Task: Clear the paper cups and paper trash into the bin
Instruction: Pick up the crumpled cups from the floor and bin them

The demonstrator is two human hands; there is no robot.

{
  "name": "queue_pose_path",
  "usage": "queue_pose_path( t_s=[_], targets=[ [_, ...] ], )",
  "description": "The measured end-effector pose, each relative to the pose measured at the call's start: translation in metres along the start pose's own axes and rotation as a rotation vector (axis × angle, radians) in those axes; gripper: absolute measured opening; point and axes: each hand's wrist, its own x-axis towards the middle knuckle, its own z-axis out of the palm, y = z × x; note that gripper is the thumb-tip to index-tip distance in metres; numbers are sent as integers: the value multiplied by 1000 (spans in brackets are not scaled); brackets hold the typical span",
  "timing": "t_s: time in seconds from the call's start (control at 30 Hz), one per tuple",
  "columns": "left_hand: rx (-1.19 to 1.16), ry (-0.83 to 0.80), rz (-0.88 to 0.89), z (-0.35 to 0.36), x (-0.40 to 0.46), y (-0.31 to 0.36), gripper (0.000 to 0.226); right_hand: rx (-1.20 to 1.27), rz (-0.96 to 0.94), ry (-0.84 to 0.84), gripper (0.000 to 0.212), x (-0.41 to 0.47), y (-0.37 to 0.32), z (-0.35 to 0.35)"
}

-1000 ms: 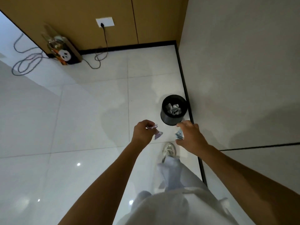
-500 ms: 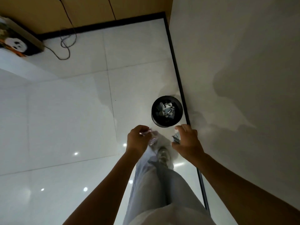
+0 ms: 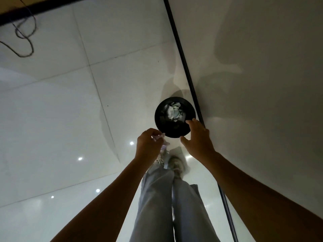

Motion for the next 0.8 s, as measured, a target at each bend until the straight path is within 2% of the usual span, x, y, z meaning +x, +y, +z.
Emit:
queue_pose_path(
  t_s=[0.2,0.33,0.63,0.8],
  targets=[
    [64,-158,48,25,40,38,21,22,61,-15,60,-4,11,-16],
    [260,-284,34,32,56,53,38,48,83,2,58,-2,9,-25],
    [411,-199,140,-30,13,46,33,8,38,-29,57,-22,-26,-56],
    [498,-101,233,-81,-51,51,34,-136,-177,-43,59,-56,-81,-79]
  ],
)
